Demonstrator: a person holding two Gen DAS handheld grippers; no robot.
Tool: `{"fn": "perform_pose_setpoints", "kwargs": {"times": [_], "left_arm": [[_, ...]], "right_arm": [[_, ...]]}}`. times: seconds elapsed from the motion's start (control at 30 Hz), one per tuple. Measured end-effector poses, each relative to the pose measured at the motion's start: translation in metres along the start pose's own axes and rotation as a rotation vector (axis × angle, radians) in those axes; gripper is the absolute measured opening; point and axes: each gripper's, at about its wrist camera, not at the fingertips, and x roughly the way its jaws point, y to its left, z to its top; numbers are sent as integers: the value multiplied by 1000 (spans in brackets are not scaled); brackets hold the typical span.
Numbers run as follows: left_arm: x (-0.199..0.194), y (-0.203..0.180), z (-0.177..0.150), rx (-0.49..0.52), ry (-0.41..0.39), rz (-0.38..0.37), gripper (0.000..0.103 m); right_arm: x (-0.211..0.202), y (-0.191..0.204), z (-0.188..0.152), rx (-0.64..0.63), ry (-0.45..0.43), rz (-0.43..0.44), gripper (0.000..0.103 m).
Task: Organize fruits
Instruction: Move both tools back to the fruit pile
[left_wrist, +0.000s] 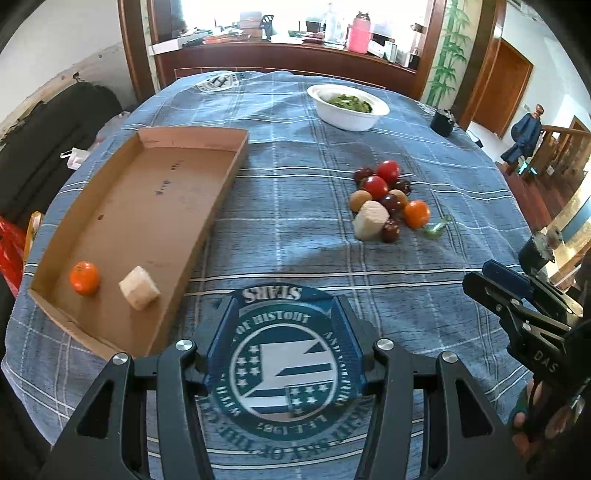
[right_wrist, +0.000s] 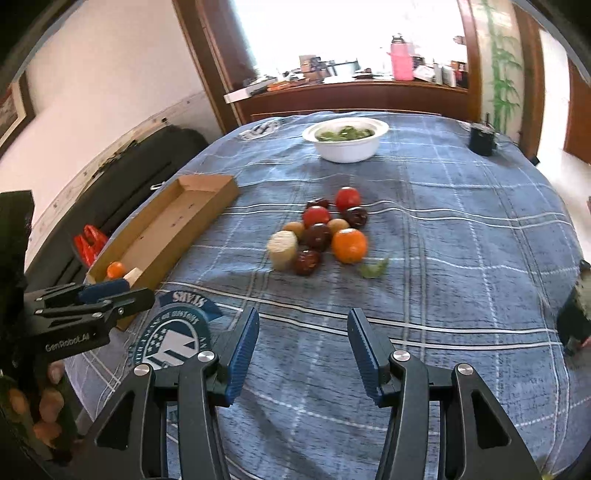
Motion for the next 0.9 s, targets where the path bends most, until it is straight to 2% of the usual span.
{"fn": "perform_pose_setpoints", "kwargs": {"times": [0.47, 0.9], "left_arm": [[19, -36, 8, 51, 18, -56, 51], [50, -43, 29, 41, 35, -92, 50]], "right_arm": [[8, -27, 4, 61, 13, -53, 51], [40, -30, 33, 58, 30, -26, 48]]}}
